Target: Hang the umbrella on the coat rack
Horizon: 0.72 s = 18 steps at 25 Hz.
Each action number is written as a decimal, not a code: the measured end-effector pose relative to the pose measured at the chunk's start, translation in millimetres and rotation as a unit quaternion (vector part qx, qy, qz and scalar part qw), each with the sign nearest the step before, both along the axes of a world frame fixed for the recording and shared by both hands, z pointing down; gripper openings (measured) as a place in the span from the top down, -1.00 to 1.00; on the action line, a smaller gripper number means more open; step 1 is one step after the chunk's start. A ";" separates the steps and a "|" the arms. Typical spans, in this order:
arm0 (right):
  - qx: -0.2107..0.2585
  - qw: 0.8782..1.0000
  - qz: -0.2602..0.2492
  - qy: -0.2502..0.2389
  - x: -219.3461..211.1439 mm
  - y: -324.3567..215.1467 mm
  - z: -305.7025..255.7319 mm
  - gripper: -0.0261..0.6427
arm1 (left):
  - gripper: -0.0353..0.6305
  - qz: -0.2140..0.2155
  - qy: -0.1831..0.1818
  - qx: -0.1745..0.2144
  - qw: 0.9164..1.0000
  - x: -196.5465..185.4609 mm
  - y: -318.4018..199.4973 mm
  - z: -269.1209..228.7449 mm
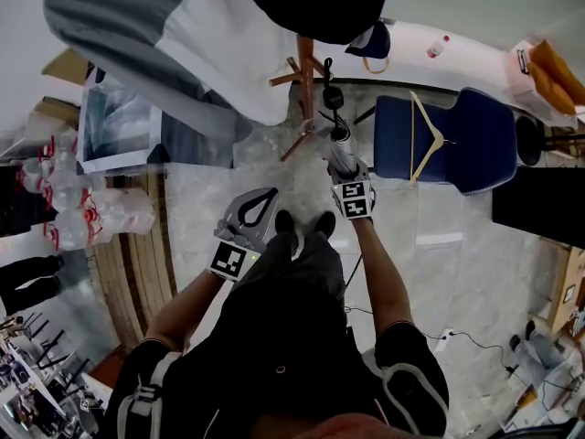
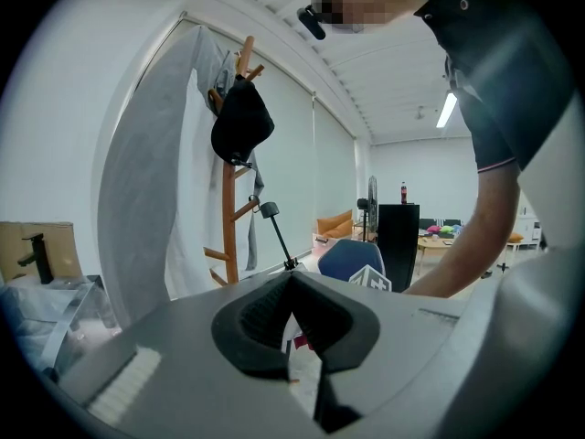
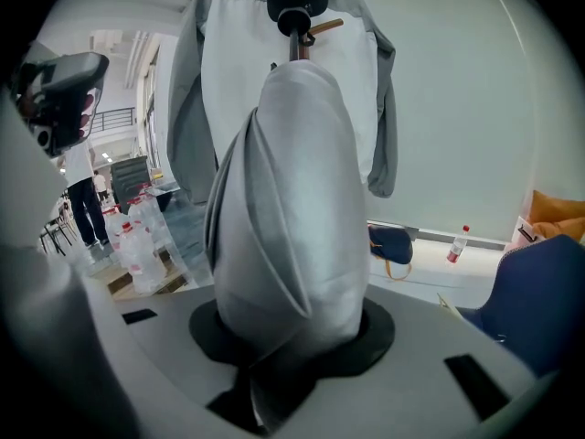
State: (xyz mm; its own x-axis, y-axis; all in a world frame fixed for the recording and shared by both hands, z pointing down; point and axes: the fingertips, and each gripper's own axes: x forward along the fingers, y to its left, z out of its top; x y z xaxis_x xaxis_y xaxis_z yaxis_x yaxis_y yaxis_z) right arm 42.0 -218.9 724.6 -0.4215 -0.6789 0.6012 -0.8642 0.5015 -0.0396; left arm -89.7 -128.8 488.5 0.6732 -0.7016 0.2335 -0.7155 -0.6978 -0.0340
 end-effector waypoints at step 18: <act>-0.019 1.000 -0.001 0.018 -4.6 -15.4 22.1 0.49 | 0.89 0.006 0.002 -0.004 1.000 2.2 -1.9 6.4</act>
